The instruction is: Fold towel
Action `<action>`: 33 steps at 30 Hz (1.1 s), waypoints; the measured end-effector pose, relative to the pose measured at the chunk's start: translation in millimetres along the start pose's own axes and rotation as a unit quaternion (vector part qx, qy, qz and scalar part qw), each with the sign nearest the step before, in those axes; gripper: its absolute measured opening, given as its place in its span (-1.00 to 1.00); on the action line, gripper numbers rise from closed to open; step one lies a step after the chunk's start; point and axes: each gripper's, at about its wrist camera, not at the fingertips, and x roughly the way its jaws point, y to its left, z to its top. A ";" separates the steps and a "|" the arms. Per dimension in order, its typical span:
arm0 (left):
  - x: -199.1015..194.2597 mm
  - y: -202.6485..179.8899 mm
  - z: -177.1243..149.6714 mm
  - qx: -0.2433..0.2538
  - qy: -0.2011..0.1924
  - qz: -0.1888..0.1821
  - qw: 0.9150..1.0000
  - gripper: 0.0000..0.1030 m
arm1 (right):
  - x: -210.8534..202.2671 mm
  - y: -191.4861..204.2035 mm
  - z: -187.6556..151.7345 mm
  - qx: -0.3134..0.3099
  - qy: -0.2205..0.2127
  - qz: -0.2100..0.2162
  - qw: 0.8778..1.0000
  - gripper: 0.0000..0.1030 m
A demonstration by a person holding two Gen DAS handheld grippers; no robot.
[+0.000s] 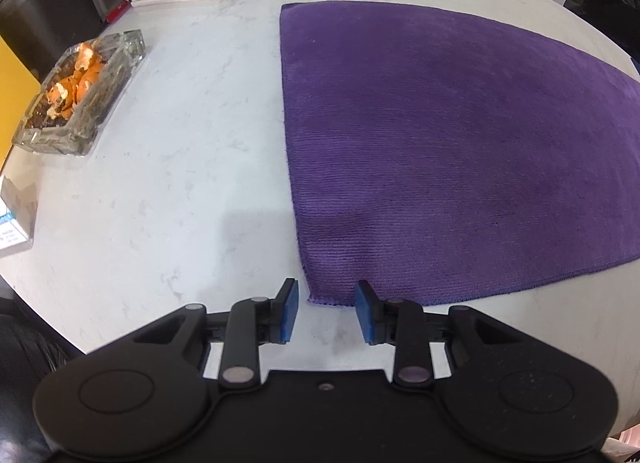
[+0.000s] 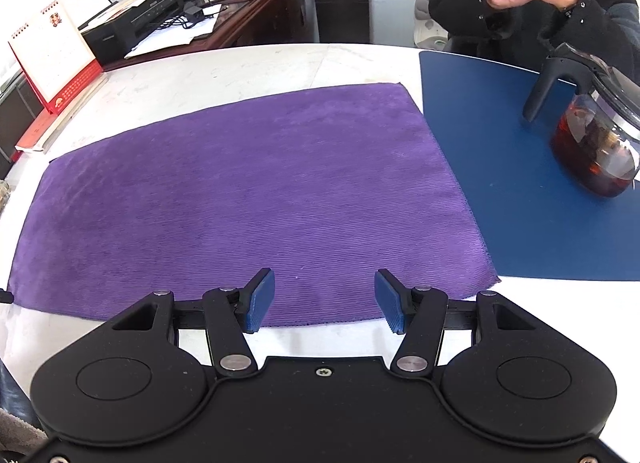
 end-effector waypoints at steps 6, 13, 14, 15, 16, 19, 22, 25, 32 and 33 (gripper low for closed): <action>1.1 2.2 3.3 -0.009 0.009 -0.006 1.000 -0.49 | 2.3 -2.3 0.9 0.005 -0.005 0.004 1.000 0.06; 0.6 -1.6 5.5 -0.005 0.011 -0.004 1.000 -0.65 | 1.1 -6.7 1.4 0.011 -0.015 0.005 1.000 0.06; 0.8 -1.4 5.9 -0.004 0.011 -0.003 1.000 -0.68 | 0.9 -7.7 1.4 0.011 -0.016 0.004 1.000 0.06; 1.1 -1.0 6.5 -0.004 0.010 -0.002 1.000 -0.70 | 0.5 -8.6 1.5 0.012 -0.018 0.003 1.000 0.06; 1.4 -0.7 7.0 -0.004 0.010 -0.001 1.000 -0.74 | -0.1 -9.1 1.8 0.012 -0.019 0.002 1.000 0.06; 1.6 0.4 8.1 -0.005 0.010 0.001 1.000 -0.79 | -1.7 -11.8 2.0 0.012 -0.022 -0.001 1.000 0.06; 1.8 -0.3 6.9 -0.003 0.010 0.003 1.000 -0.80 | -1.8 -14.4 1.9 0.011 -0.023 -0.007 1.000 0.05; 2.5 -1.4 7.5 -0.001 0.009 0.003 1.000 -0.81 | -0.6 -18.7 2.0 0.012 -0.021 -0.012 1.000 0.04; -1.0 -2.3 9.2 -0.006 0.008 0.004 1.000 -0.87 | 7.6 -39.6 0.8 0.033 -0.010 -0.027 0.999 -0.02; -2.9 -2.8 9.8 -0.006 0.007 0.004 1.000 -0.87 | 8.9 -42.5 0.1 0.035 -0.008 -0.029 0.999 -0.03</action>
